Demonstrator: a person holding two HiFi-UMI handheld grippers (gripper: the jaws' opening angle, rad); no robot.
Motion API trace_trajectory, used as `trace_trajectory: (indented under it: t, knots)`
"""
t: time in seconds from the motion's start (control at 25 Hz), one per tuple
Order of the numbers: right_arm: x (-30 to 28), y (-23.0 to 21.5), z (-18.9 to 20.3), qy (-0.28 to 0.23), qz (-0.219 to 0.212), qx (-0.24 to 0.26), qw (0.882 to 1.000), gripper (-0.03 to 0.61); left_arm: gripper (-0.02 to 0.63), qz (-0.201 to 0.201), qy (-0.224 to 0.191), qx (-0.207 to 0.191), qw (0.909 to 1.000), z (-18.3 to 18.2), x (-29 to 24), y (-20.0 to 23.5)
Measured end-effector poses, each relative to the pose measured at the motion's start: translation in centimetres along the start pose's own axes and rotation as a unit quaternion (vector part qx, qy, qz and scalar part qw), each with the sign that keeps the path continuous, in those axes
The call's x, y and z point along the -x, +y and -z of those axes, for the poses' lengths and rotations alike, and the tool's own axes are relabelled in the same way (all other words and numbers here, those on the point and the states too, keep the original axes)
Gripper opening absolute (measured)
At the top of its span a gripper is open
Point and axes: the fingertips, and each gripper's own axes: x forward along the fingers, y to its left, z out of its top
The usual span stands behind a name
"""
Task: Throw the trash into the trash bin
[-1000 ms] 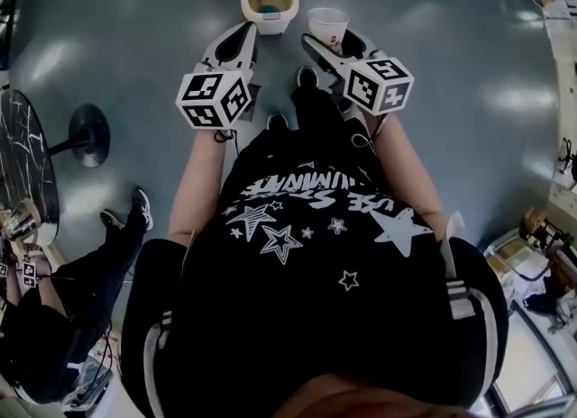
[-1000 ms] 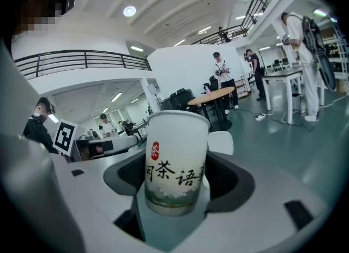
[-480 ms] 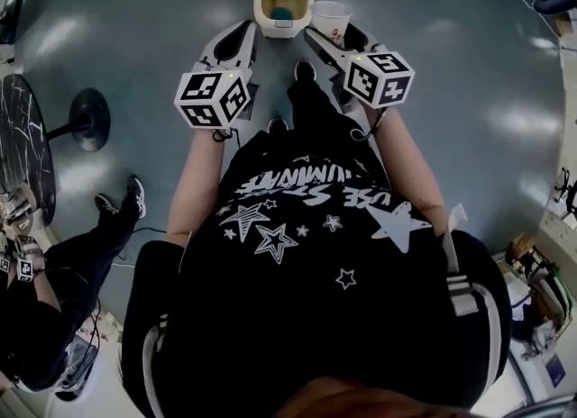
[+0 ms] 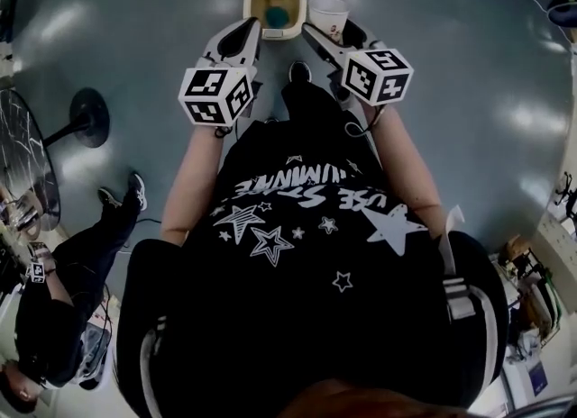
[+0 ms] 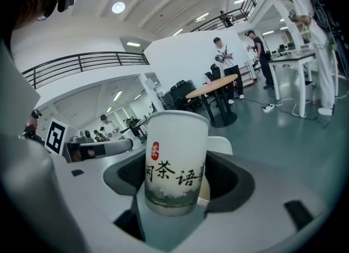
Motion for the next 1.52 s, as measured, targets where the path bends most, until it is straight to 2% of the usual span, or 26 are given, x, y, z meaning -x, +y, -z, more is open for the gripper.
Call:
trace_trajectory:
  t: [0.28,0.44,0.64,0.8,1.04,1.32,1.52]
  knots:
    - [-2.6,-4.3,-1.1,0.023,-0.021,-0.003,1.0,0.319,0.011,-0.036,0.026,0.003,0.999,-0.1,-4.7,1.3]
    - [-4.9,-5.9,0.4,0.053,-0.04,-0.009,0.998,0.319,0.011,-0.06,0.032,0.011,0.9976,0.0,-6.7,3.0]
    - [-8.9,-9.2,-0.1,0.081,-0.054,0.007,0.995,0.318,0.011,-0.069,0.043,0.006,0.9967,0.2,-12.3,5.0]
    - [-10.0,-8.0,-0.1,0.091,-0.062,0.01,0.994,0.319,0.011,-0.075,0.043,0.012,0.9961,-0.1,-12.2,5.9]
    - [-13.4,-8.5,2.0,0.096,-0.046,0.012,0.994,0.319,0.011,-0.074,0.059,0.025,0.9952,2.8,-13.7,9.1]
    - [-16.3,-11.6,4.2,0.092,-0.013,-0.029,0.995,0.318,0.011,-0.077,0.075,0.041,0.9934,6.0,-17.2,11.6]
    - [-17.6,-11.8,5.5,0.097,0.001,-0.032,0.995,0.319,0.011,-0.066,0.093,0.041,0.9926,7.8,-17.2,12.1]
